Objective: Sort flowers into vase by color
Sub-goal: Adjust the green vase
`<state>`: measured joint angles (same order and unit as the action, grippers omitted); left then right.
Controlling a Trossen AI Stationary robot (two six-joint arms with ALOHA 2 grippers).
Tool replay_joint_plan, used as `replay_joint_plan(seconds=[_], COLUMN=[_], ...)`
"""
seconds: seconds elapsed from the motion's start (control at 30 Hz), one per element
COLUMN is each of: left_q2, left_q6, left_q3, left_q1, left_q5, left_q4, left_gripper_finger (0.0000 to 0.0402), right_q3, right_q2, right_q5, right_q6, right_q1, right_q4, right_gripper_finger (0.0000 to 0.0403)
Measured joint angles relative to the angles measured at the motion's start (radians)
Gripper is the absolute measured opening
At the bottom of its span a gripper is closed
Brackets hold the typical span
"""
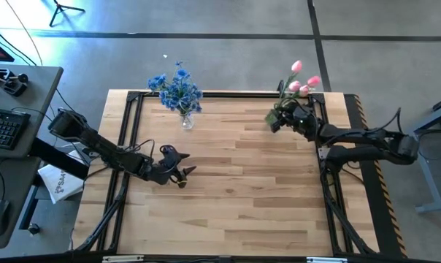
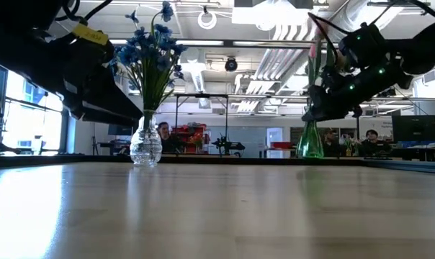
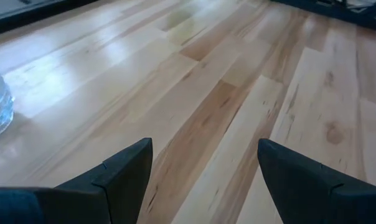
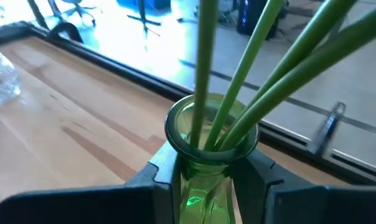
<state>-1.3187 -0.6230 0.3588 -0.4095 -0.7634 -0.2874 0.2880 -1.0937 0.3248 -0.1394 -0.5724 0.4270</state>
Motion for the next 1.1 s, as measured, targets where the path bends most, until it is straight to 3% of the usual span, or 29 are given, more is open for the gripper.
replay_joint_plan(seconds=[0.47,0.93,1.1], left_q2=[-0.002,-0.001,-0.001], left_q6=[0.033,0.032,0.032], left_q3=[0.000,0.000,0.000], left_q1=[0.006,0.006,0.006], left_q5=[-0.006,-0.004,0.003], left_q4=[-0.038,-0.055,-0.055], left_gripper_finger=[0.0278,0.0278,0.0278], right_q3=[0.065,0.087,0.087], right_q2=[-0.224,-0.208,-0.149], right_q5=[0.004,-0.029,-0.014], right_q6=[0.006,0.034,0.016], right_q1=[-0.063,-0.063,-0.063], right_q4=[0.078,0.051,-0.050], right_gripper_finger=[0.0089,0.0264,0.0296])
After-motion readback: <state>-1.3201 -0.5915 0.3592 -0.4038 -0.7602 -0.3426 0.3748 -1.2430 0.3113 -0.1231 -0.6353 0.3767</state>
